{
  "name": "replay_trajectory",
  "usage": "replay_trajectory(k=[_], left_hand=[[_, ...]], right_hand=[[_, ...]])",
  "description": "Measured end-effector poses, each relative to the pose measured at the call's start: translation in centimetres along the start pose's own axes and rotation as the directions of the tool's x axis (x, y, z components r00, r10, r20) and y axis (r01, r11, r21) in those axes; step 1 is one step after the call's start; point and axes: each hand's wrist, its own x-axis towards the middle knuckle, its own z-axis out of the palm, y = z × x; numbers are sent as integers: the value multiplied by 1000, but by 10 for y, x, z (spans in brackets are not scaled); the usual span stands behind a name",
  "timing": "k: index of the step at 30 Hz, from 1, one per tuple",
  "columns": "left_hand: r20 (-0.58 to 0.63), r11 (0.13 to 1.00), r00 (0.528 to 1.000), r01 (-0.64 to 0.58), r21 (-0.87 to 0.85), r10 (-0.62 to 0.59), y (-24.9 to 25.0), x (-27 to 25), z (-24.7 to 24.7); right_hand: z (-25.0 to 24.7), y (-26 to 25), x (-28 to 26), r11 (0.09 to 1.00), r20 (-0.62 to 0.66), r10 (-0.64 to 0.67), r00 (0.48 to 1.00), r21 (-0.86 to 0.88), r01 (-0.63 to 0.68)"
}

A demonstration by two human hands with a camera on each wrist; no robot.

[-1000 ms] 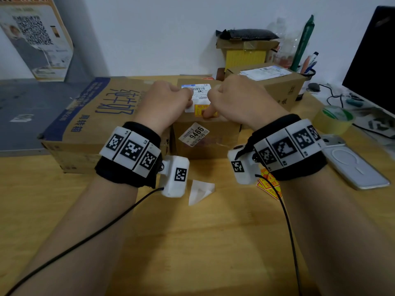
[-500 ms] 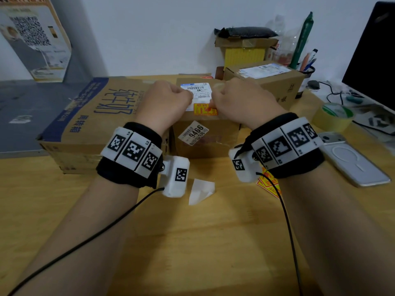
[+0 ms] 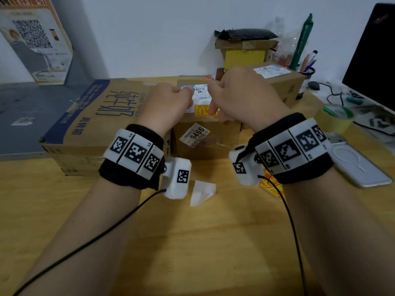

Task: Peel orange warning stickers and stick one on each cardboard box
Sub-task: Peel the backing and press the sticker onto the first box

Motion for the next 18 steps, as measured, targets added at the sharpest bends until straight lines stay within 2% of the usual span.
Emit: replay_trajectory(k=[2,5,6,9,12,14,18], left_hand=[[7,1000,1000,1,-27,0,1,2,-1],[-26,993,1000,12,-120,-16,3,3,-4],[-58,990,998,9,-139,-17,3,4,-5],[-143,985,990,-14,-170,-10,4,5,-7],[-190,985,981,-63,-163,31,3,7,-6],[-173,982,985,-58,-181,27,4,7,-5],[-81,978,997,-20,-209,3,7,1,0]], right_hand=[[2,-1,0,998,1,-34,999,50,34],[4,-3,-2,993,229,16,973,113,-43],[5,-3,-3,989,263,24,964,137,-62],[14,0,1,984,220,-41,975,180,1],[30,4,0,989,330,-118,937,128,79],[36,11,1,990,369,-103,924,133,57],[31,23,7,980,297,-60,953,200,0]])
